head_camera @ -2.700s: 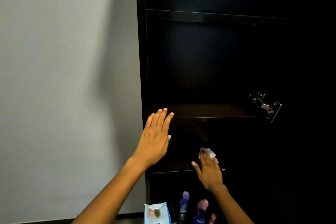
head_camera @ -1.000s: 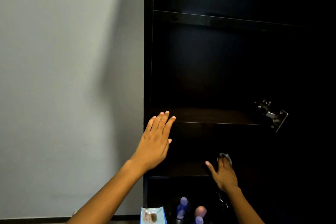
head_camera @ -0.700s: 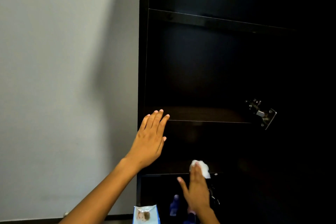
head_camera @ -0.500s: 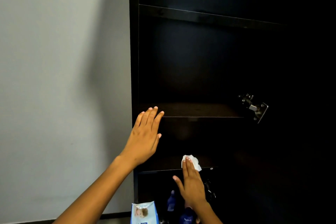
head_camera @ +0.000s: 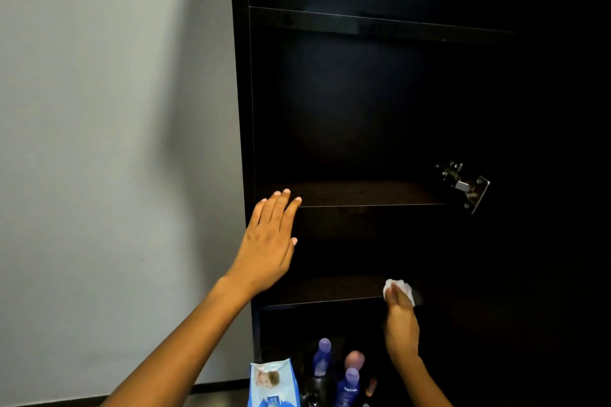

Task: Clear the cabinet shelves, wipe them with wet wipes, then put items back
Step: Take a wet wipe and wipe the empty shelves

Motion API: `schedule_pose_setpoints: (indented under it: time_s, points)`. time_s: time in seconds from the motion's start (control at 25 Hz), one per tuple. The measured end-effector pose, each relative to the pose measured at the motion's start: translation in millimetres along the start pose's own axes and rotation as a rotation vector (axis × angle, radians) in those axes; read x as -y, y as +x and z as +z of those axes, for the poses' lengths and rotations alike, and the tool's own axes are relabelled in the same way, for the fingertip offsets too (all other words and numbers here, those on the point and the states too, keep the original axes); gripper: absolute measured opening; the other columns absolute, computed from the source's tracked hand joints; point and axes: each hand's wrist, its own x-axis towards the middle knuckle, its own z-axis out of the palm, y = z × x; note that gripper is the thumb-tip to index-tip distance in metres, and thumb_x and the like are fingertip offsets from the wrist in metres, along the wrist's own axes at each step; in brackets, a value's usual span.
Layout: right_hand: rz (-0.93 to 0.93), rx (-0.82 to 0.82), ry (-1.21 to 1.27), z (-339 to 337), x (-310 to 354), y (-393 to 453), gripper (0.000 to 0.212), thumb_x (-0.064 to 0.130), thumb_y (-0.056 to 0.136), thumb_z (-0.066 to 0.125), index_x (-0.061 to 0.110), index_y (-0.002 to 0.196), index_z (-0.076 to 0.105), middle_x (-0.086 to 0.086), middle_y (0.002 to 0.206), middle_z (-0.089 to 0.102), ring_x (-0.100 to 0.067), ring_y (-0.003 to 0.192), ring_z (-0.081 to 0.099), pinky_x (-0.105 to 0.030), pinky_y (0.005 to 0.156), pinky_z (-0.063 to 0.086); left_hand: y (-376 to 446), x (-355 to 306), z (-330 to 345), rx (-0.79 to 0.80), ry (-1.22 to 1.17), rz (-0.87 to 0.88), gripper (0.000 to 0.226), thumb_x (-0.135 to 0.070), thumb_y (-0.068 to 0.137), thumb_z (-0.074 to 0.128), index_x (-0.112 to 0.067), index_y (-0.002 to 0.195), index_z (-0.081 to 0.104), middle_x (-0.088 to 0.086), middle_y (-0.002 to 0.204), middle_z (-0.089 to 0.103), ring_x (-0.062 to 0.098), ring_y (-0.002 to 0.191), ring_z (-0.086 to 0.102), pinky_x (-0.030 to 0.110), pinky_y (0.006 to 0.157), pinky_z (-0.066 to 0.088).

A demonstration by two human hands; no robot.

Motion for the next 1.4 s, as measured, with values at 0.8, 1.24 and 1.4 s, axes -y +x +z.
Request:
schedule_pose_setpoints:
  time_s: [0.8, 1.24, 1.4]
  points:
    - [-0.628, 0.310, -0.247, 71.8, 118.1, -39.1, 0.030, 0.012, 0.043, 0.082, 0.022, 0.064, 0.064, 0.004, 0.070, 0.060, -0.014, 0.058, 0.061, -0.021, 0.037, 0.042, -1.4, 1.7, -6.2, 0.041, -0.065, 0.013, 0.067, -0.020, 0.081, 0.049, -0.008, 0.142, 0.022, 0.016, 0.147, 0.033, 0.029, 0.138, 0.028, 0.038, 0.114, 0.009]
    - [-0.232, 0.175, -0.557, -32.6, 34.5, 16.2, 0.010, 0.015, 0.082, 0.060, 0.017, 0.090, 0.065, -0.004, 0.107, 0.060, -0.024, 0.097, 0.062, -0.031, 0.073, 0.046, -0.3, 1.5, -11.6, 0.084, -0.086, 0.020, 0.069, -0.021, 0.085, 0.053, -0.007, 0.144, 0.019, 0.018, 0.150, 0.027, 0.030, 0.141, 0.023, 0.038, 0.115, 0.007]
    - [0.015, -0.134, -0.037, -43.4, 65.8, -17.0, 0.006, 0.015, 0.079, 0.070, 0.016, 0.083, 0.066, -0.004, 0.089, 0.070, -0.027, 0.086, 0.068, -0.033, 0.069, 0.049, -8.5, -0.6, -31.1, 0.095, -0.200, 0.064, 0.077, -0.024, 0.090, 0.049, -0.006, 0.146, -0.001, 0.014, 0.156, -0.006, 0.023, 0.144, -0.008, 0.034, 0.116, -0.004]
